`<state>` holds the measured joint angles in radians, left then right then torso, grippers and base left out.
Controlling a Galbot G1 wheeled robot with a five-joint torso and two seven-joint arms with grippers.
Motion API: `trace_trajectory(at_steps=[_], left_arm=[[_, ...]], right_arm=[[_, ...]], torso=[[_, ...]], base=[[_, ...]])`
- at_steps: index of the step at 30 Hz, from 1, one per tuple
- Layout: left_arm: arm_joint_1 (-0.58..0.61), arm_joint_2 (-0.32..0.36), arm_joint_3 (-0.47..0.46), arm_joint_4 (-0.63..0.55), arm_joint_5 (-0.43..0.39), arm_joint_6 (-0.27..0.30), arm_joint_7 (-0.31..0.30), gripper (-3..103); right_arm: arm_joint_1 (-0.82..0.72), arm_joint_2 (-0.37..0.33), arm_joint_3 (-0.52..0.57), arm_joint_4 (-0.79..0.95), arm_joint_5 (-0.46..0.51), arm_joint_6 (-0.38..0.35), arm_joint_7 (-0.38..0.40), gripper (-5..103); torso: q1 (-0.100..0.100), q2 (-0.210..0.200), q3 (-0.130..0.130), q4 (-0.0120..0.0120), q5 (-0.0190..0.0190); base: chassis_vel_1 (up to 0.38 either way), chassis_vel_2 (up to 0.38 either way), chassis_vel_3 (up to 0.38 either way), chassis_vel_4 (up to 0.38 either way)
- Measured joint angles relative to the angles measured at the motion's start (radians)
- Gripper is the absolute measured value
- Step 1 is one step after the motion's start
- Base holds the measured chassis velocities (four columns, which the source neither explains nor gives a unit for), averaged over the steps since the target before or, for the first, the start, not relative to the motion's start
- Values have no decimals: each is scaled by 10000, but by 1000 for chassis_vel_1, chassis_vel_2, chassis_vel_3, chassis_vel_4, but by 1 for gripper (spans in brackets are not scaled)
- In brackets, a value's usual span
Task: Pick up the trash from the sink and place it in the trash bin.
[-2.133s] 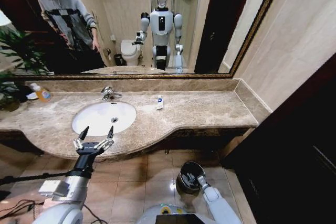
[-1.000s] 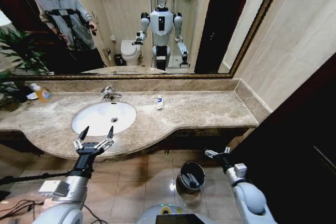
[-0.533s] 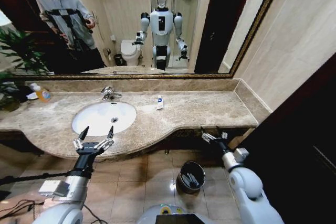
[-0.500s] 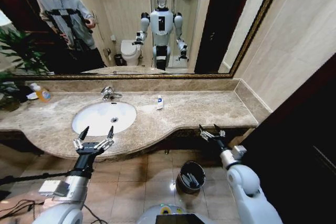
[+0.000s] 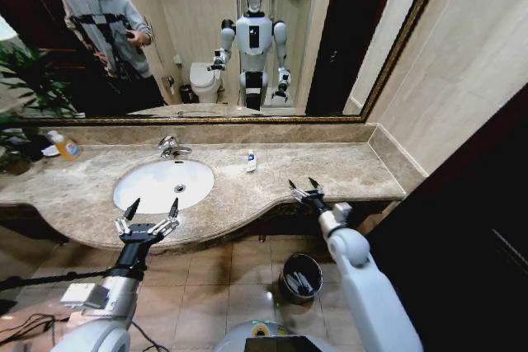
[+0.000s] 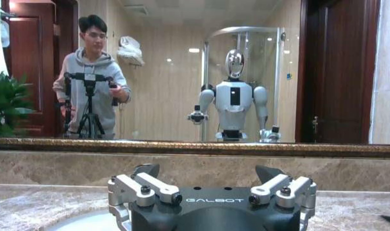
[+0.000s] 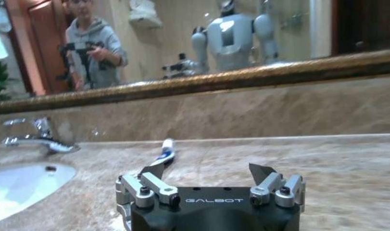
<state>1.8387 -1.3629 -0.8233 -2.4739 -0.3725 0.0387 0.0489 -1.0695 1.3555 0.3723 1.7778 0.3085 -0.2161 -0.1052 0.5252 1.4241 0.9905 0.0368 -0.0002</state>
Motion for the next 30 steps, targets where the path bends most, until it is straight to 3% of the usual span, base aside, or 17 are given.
trace_trajectory(at_steps=[5,9,30], left_arm=[[0,0,-1,0,0,0,0,100],[-1,0,0,0,0,0,0,100],[0,0,0,0,0,0,0,100]], right_arm=[[1024,235,-999,-1197,-447,124,641,88],[1672,545,-1499,-1705,-621,75,809,93],[3738,1424,-2636,-3888,-567,96,871,97]], torso=[[0,0,0,0,0],[0,0,0,0,1],[0,0,0,0,0]], base=[[0,0,0,0],[0,0,0,0],[0,0,0,0]])
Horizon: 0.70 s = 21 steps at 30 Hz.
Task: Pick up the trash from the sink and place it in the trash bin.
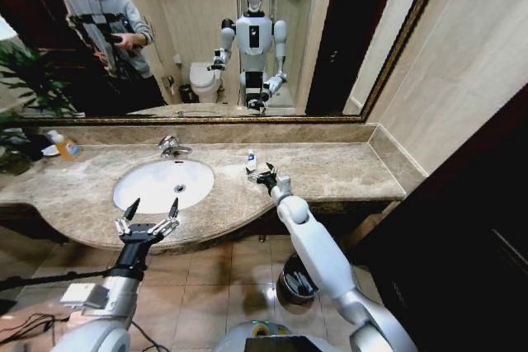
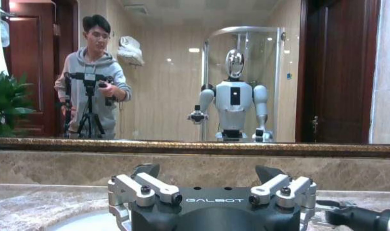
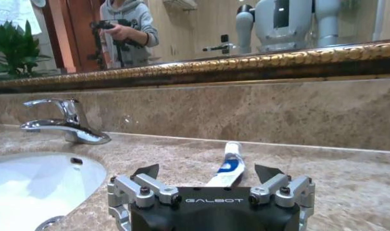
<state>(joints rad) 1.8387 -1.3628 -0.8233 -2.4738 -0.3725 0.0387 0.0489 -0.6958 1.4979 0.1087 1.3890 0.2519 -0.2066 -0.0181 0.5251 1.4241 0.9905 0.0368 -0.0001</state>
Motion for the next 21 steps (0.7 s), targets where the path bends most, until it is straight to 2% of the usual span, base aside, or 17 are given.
trace_trajectory(at_steps=[4,11,21], left_arm=[[0,0,0,0,0,0,0,100],[0,0,0,0,0,0,-1,100],[0,0,0,0,0,0,0,100]], right_arm=[[275,193,-87,-500,-185,114,8,99],[427,350,-32,-1057,-345,341,75,95],[520,534,118,-1657,-735,563,69,84]], torso=[[-1,0,0,0,0],[0,0,-1,0,1],[-1,0,-1,0,1]], base=[[0,0,0,0],[0,0,0,0],[0,0,0,0]])
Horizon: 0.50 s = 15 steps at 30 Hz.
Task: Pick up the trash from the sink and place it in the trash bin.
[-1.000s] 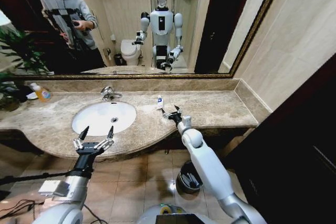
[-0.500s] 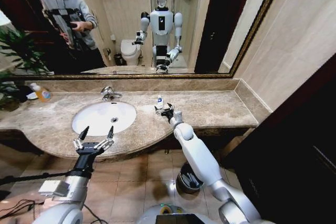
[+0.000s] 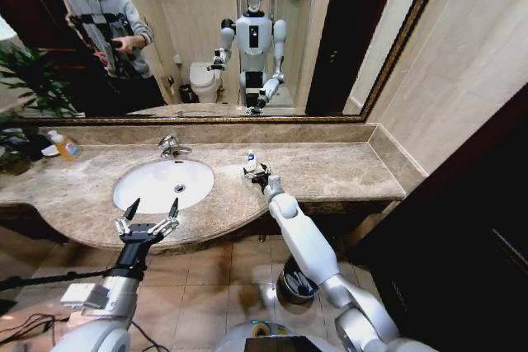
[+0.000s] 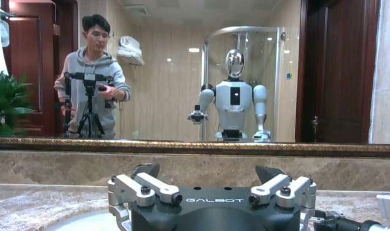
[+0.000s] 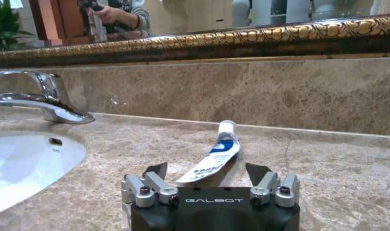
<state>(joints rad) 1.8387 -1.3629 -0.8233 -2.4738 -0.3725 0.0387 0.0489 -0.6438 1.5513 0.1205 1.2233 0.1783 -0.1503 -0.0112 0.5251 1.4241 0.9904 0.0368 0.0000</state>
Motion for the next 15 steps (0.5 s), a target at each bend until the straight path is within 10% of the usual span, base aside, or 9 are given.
trace_trajectory(at_steps=[15], left_arm=[[0,0,0,0,0,0,0,100]], right_arm=[[0,-57,62,-128,-19,77,-91,30]], torso=[[0,0,0,0,0]], base=[[0,0,0,0]])
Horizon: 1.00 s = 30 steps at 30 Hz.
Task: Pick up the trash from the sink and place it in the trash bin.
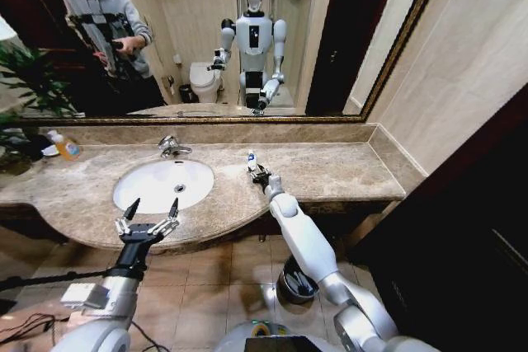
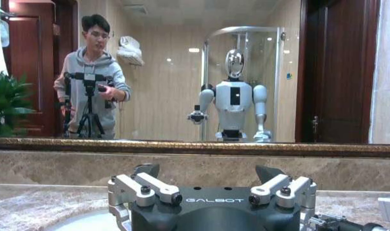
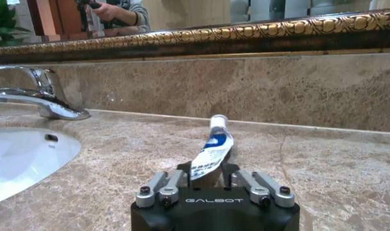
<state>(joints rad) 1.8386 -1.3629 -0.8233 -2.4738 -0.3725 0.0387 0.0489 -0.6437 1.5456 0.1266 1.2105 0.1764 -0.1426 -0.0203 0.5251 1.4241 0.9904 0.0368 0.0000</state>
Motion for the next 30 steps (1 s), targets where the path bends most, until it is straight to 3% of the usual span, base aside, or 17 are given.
trace_trajectory(at_steps=[2,5,7,8,11,23,30], left_arm=[[0,0,0,0,0,0,0,100],[0,0,0,0,0,0,0,100],[0,0,0,0,0,1,0,100],[0,0,0,0,0,0,0,100],[0,0,0,0,0,0,0,100],[0,0,0,0,0,0,0,100],[0,0,1,0,0,0,3,100]], right_arm=[[-4,-4,0,9,1,-1,-7,30],[-9,-8,5,36,13,-6,-11,14],[-10,-9,7,38,14,-6,-12,14],[-10,-18,17,58,24,-4,-12,3],[-27,-50,28,115,52,1,-5,1],[-661,-878,254,1760,715,-248,19,0],[-1872,-2016,1032,3479,841,-86,-36,0]], torso=[[0,0,0,0,0],[0,0,0,0,0],[0,0,0,0,0],[0,0,0,0,0],[0,0,0,1,0],[0,0,0,1,1],[0,0,0,0,4]], base=[[0,0,0,0],[0,0,0,0],[0,0,0,0],[0,0,0,0],[0,0,0,0],[0,0,0,0],[0,0,0,0]])
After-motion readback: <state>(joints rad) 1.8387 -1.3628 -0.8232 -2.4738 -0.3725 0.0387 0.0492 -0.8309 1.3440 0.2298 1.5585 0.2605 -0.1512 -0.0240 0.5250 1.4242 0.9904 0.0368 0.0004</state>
